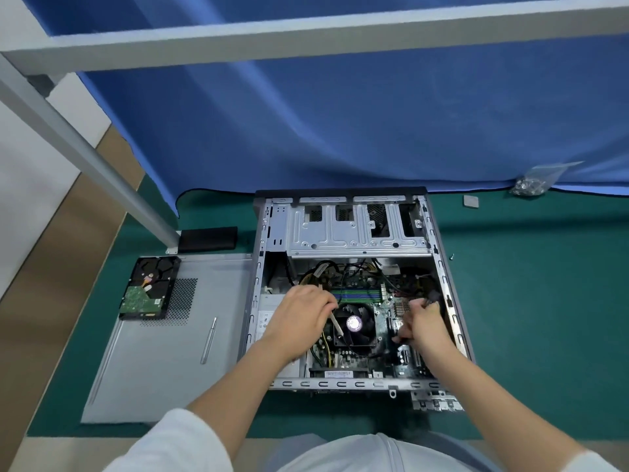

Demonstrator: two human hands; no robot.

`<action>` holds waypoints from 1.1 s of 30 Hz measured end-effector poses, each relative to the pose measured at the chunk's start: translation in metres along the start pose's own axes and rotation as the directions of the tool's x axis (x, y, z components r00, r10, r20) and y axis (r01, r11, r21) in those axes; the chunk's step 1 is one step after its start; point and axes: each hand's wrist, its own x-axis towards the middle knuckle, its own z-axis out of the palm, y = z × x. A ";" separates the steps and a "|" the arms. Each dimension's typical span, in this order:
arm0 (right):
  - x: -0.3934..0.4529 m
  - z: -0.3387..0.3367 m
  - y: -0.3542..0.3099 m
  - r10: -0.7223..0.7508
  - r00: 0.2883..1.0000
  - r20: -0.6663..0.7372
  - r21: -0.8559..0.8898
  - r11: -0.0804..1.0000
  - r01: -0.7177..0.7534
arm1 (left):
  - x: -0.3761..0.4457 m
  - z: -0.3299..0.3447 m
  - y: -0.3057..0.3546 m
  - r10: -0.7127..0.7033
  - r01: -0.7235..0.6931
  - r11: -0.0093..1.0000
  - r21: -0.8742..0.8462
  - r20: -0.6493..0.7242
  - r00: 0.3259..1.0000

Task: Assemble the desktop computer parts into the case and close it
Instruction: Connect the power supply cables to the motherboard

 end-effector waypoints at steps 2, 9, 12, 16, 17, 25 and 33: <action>0.015 0.009 0.012 0.154 0.988 -0.018 0.011 0.988 -0.153 | 0.001 0.004 -0.002 -0.018 0.019 1.000 0.023 -0.010 1.000; 0.028 0.035 0.022 0.223 0.971 -0.088 -0.235 0.942 -0.238 | 0.002 0.006 0.000 0.005 0.001 0.988 0.152 -0.038 0.999; 0.039 0.032 0.027 0.078 0.996 -0.044 -0.471 0.877 -0.089 | 0.003 0.005 0.001 0.011 -0.002 0.978 0.208 -0.047 0.999; 0.056 0.023 0.026 -0.110 0.992 -0.068 -0.615 0.787 0.045 | 0.003 0.007 -0.001 0.033 -0.025 0.977 0.213 -0.032 0.999; 0.058 0.022 0.024 -0.119 0.990 -0.080 -0.620 0.783 0.044 | 0.004 0.008 -0.002 0.037 -0.030 0.978 0.205 -0.033 0.999; 0.079 0.019 0.020 -0.012 0.987 -0.159 -0.421 0.905 -0.057 | 0.005 0.011 -0.003 0.050 -0.042 0.975 0.218 -0.032 0.998; 0.099 0.018 0.022 0.187 0.942 -0.280 -0.284 0.921 -0.267 | 0.006 0.012 -0.003 0.048 -0.040 0.973 0.229 -0.029 0.998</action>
